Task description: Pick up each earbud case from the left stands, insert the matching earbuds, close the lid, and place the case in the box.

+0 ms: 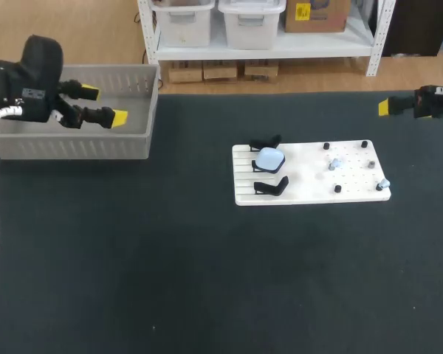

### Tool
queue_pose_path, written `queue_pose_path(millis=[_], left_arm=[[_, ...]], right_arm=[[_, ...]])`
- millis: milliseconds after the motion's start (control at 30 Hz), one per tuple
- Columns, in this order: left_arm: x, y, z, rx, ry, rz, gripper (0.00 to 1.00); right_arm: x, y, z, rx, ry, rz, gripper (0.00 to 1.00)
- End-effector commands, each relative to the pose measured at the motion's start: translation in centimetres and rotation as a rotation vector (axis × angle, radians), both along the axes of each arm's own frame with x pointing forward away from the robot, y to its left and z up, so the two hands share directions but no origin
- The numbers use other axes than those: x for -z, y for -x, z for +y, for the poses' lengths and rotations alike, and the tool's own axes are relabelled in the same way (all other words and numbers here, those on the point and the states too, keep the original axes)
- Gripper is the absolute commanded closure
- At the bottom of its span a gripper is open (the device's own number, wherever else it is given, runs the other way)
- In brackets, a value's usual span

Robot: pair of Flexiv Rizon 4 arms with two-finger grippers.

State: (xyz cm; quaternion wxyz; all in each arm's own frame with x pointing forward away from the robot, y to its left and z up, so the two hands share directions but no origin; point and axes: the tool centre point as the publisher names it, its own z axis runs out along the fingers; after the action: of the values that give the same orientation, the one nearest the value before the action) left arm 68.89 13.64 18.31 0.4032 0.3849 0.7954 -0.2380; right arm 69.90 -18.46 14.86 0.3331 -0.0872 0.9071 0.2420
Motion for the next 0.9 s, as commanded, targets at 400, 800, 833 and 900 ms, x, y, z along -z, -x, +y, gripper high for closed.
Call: queue_pose_path(millis=[400,800,833,900], left_arm=[[2.4,-1.3,-4.3,0.693,0.078,-0.092,0.0],[2.4,-1.3,-4.3,0.693,0.078,-0.092,0.0],[2.4,-1.3,-4.3,0.693,0.078,-0.092,0.0],[2.4,-1.3,-4.3,0.693,0.078,-0.092,0.0]], right_arm=[[0.0,0.0,0.0,0.001,0.001,0.001,0.0],[0.0,0.0,0.0,0.001,0.001,0.001,0.0],[0.0,0.0,0.0,0.001,0.001,0.001,0.0],[0.0,0.0,0.0,0.001,0.001,0.001,0.0]])
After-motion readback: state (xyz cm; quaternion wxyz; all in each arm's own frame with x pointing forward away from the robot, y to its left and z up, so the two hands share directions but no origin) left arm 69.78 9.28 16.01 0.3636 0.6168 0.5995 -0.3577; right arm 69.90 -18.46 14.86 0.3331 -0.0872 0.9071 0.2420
